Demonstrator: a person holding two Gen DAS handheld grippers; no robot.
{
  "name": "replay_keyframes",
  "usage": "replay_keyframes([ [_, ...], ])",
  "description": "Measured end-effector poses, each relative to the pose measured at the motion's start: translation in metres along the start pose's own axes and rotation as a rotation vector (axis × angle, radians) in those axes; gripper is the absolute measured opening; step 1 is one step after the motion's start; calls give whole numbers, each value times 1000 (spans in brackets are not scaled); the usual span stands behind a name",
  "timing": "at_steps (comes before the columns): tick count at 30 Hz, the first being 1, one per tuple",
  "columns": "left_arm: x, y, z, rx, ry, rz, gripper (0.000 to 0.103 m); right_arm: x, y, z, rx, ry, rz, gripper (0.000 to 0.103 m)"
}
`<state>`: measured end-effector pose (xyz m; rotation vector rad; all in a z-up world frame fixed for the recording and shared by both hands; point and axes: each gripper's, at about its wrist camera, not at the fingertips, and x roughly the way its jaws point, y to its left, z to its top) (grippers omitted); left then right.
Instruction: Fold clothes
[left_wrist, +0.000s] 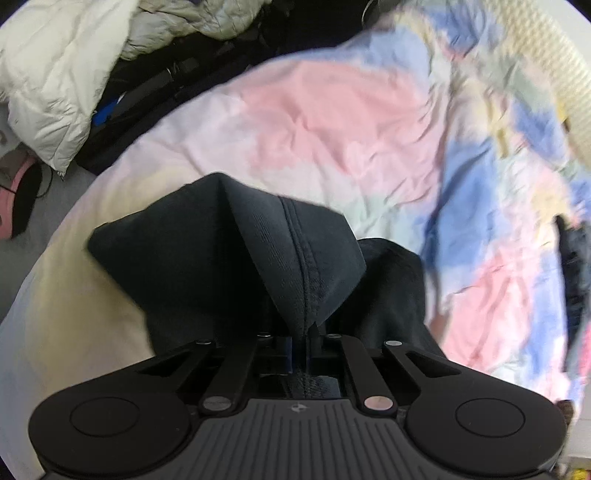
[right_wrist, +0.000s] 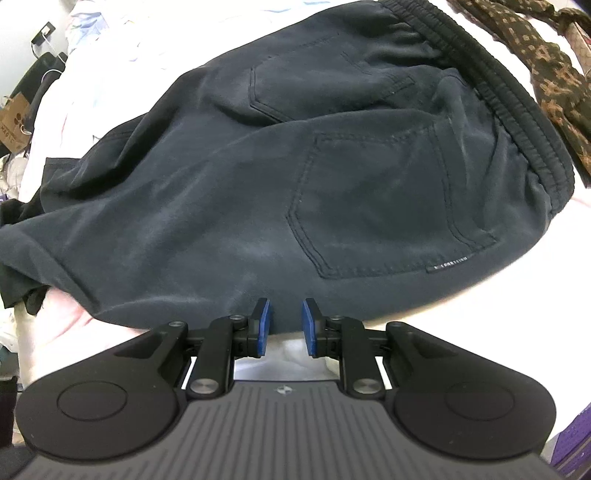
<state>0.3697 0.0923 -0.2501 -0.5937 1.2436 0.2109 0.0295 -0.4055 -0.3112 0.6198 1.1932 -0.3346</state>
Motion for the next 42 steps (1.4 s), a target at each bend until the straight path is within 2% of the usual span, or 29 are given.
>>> replay_keyframes([
  [4, -48, 40, -30, -85, -20, -65, 6, -7, -2, -2, 14, -6, 37, 21],
  [9, -85, 87, -80, -159, -7, -67, 6, -18, 6, 1, -36, -20, 75, 21],
  [16, -80, 156, -141, -299, 82, 14, 6, -6, 21, -6, -173, 37, 66, 22],
  [19, -61, 177, -156, -336, 145, 59, 7, 18, 27, -12, -213, 86, 36, 22],
  [23, -46, 194, -163, -339, 192, 73, 11, 49, 38, -26, -266, 137, 5, 22],
  [26, -47, 200, -165, -338, 195, 73, 17, 67, 42, -35, -288, 181, -3, 22],
  [28, -54, 200, -163, -311, 182, 99, 31, 70, 44, -38, -299, 188, -4, 22],
  [29, -57, 199, -165, -298, 171, 107, 34, 69, 44, -38, -300, 187, -1, 23],
  [31, -68, 197, -166, -275, 151, 117, 51, 66, 42, -37, -290, 180, 14, 23],
  [32, -73, 195, -165, -265, 141, 121, 55, 64, 40, -36, -285, 175, 17, 23],
  [34, -84, 188, -163, -232, 115, 141, 69, 59, 36, -34, -275, 166, 18, 23],
  [36, -94, 178, -159, -193, 81, 157, 77, 53, 30, -32, -256, 153, 19, 23],
  [37, -96, 172, -156, -164, 67, 161, 80, 50, 27, -32, -246, 148, 19, 23],
  [42, -84, 134, -138, 18, 32, 191, 80, 36, 16, -38, -223, 132, -9, 24],
])
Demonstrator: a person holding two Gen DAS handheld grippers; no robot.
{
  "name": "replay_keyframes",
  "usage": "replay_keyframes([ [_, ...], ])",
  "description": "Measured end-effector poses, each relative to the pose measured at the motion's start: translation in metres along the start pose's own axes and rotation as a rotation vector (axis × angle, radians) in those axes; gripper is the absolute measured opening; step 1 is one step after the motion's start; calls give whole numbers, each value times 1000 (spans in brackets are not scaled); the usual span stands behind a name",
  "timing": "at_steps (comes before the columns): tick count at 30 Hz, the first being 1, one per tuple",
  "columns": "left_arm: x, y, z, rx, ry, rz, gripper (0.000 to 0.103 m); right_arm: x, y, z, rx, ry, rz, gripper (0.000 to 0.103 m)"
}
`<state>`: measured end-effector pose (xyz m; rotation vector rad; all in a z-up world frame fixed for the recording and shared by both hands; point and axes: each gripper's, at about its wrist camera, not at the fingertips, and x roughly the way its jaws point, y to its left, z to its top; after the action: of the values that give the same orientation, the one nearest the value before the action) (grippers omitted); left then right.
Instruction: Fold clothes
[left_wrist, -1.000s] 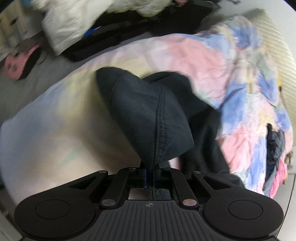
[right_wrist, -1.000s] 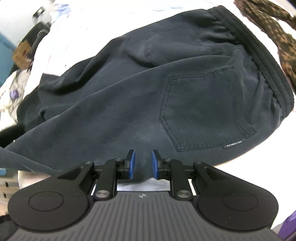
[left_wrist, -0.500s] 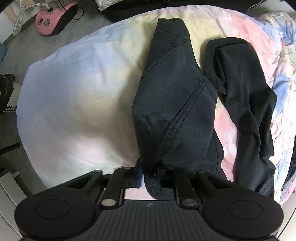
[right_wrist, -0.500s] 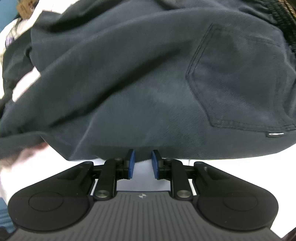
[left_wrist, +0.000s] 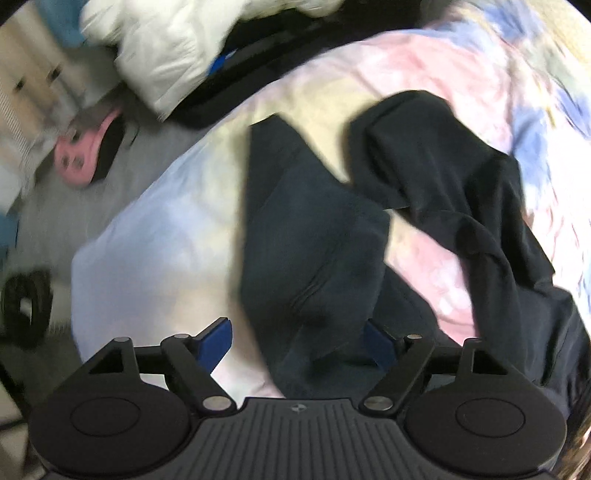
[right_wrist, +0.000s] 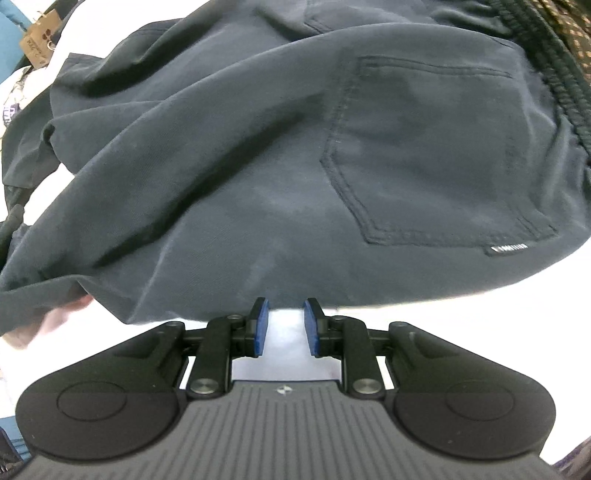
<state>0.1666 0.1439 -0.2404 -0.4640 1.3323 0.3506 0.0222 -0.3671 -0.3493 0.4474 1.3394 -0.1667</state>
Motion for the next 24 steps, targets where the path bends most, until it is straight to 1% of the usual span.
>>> replay_keyframes([
  [4, 16, -35, 13, 133, -33, 2, 81, -11, -2, -12, 9, -3, -26, 24],
  [7, 37, -57, 21, 208, -32, 9, 81, -20, -1, -20, 20, 1, -38, 24],
  [10, 60, -69, 25, 270, -21, 22, 81, -33, -3, -26, 26, -17, -52, 25],
  [12, 75, -73, 26, 303, -12, 39, 81, -38, -4, -24, 31, -26, -64, 25],
  [14, 88, -73, 25, 326, 5, 36, 80, -45, -4, -31, 38, -30, -80, 25],
  [15, 95, -71, 25, 317, 21, 22, 78, -45, -2, -32, 43, -29, -89, 25],
  [17, 107, -62, 26, 286, 45, 15, 72, -45, 2, -36, 53, -24, -105, 25],
  [18, 113, -57, 27, 270, 55, 17, 66, -46, 3, -36, 56, -24, -113, 25],
  [19, 116, -52, 28, 258, 61, 14, 63, -46, 4, -37, 59, -24, -121, 25],
  [21, 120, -45, 29, 245, 64, 2, 59, -49, 7, -38, 62, -26, -132, 25],
  [23, 121, -39, 31, 234, 62, -6, 52, -48, 13, -35, 59, -32, -134, 25],
  [24, 121, -36, 32, 230, 59, -10, 46, -48, 16, -34, 57, -35, -135, 25],
])
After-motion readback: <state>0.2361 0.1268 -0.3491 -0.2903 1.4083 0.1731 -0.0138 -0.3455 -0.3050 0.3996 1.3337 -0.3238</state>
